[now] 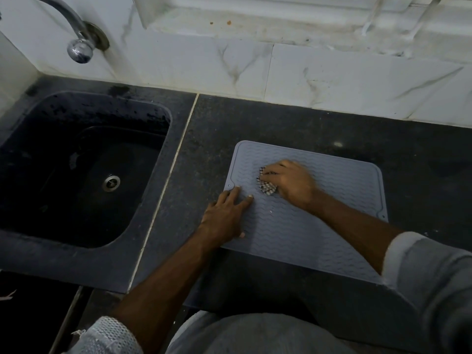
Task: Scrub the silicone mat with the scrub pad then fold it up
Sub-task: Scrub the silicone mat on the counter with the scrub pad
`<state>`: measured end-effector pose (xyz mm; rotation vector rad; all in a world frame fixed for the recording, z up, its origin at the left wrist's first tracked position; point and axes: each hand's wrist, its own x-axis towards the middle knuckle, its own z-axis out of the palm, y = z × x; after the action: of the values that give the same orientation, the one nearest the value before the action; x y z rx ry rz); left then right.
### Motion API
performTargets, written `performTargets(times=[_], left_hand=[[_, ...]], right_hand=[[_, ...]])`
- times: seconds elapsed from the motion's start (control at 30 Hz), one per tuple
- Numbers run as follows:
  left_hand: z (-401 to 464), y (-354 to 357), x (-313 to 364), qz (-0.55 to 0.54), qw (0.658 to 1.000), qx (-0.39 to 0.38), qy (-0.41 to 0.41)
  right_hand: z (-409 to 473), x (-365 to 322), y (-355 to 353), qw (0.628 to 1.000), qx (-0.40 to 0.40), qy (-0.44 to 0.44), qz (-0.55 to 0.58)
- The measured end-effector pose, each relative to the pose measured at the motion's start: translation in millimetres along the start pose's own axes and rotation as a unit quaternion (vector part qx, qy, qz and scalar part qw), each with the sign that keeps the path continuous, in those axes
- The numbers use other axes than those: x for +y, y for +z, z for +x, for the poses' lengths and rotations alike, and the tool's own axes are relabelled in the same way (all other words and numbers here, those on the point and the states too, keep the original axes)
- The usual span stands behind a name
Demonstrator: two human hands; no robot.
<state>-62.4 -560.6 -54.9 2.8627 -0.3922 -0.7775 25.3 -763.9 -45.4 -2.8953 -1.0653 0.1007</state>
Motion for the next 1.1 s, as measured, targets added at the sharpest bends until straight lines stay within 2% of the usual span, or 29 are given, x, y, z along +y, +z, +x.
performTargets(times=[0.07,0.17,0.47,0.67,0.77,1.1], left_hand=[[1,1,0,0.000,1.000,-0.002,-0.005],[1,1,1,0.008,1.000,0.000,-0.006],[-1,1,-1,-0.006,1.000,0.001,0.002],[2,8,-5,-0.015,1.000,-0.008,-0.012],[4,11,-6,-0.013,1.000,-0.008,-0.013],[0,10,-9,-0.038,0.999,-0.006,0.000]], right_hand=[[19,-16,-2,1.000,0.022,-0.006,0.012],[40,-35,0,0.999,-0.013,-0.033,-0.009],[-7,4,4,0.999,-0.023,-0.019,-0.020],[41,-32,-5,0.999,0.025,-0.027,0.012],[59,-50,0,0.999,-0.008,-0.044,-0.018],[-17,8,10,0.999,0.006,-0.034,-0.029]])
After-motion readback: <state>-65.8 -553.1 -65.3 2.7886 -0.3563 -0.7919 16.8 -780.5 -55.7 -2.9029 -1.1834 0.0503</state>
